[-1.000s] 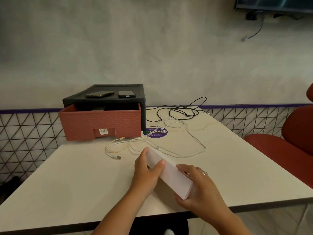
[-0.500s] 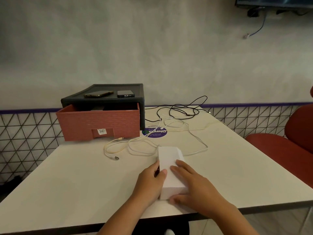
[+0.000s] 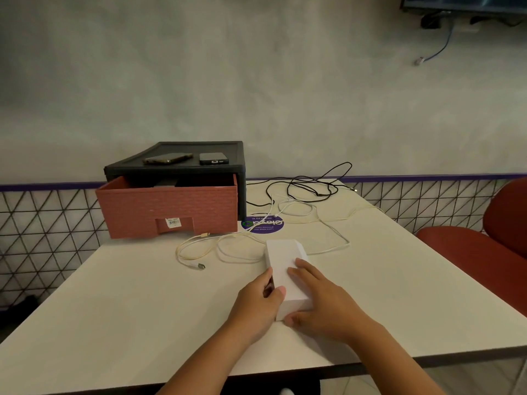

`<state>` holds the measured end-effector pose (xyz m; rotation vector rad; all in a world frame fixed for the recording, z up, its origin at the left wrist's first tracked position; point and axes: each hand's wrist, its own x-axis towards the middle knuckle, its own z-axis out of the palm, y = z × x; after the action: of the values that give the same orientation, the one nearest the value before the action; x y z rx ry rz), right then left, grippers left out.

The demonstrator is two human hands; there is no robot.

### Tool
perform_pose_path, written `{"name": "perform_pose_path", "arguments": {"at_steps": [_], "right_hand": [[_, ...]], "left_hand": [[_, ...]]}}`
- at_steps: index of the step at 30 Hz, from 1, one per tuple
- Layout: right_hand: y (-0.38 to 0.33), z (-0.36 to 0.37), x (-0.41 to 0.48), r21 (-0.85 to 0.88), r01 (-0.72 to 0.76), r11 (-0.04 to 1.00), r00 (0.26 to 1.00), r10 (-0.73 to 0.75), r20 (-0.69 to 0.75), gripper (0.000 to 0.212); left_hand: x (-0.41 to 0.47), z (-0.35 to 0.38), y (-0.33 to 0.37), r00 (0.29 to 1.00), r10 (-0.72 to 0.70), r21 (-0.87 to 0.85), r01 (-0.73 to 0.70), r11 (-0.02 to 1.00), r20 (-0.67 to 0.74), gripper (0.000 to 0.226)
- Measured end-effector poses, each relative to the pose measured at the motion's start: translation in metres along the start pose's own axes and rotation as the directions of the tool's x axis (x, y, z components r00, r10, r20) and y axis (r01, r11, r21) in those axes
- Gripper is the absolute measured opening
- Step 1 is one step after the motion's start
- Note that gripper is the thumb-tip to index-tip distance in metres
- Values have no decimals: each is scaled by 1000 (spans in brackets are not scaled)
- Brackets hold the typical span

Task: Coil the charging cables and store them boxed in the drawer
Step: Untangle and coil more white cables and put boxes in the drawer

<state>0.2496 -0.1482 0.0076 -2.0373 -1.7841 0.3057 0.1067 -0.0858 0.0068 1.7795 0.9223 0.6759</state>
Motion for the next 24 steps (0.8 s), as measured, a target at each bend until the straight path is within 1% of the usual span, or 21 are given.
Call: {"name": "perform_pose_path", "arguments": {"at_steps": [6,9,11,14,15,17,19,20,22,24], "right_hand": [[1,3,-1,43,-11,999,1000,12,-19,89],[3,3,-1,71,-14,997,1000,15,-20,90],[4,2,0,86,-3,996,1000,6,-31,89],[8,1,0,116,20,993,999,-15,-46,90],[8,-1,1,136,36,990,998,-28,-57,92],[8,-9,3,200,65,978,994,-46,-95,102],[6,-17,8,251,83,964,985,-41,-169,108],[5,-22,12,273,84,958,980,-31,-195,101],[0,-31,24,325,89,941,977,-18,-213,79],[-5,-38,40,331,105,938,975,-32,-219,75]], "left_hand": [[1,3,-7,1000,24,-14,-24,1000,12,32],[0,3,-8,999,10,-41,-9,999,42,39],[-2,1,-10,996,2,-91,5,996,84,37],[-4,-8,-10,994,-41,-234,64,970,102,28],[-5,-13,-9,995,-49,-265,70,962,84,30],[-2,-27,-8,999,-43,-273,39,961,-7,37],[4,-48,-5,996,-40,-350,8,937,-83,34],[8,-59,-3,992,-51,-398,2,917,-115,30],[18,-80,3,980,-88,-488,-9,873,-177,23],[30,-100,8,966,-129,-577,-26,816,-226,20]]}}
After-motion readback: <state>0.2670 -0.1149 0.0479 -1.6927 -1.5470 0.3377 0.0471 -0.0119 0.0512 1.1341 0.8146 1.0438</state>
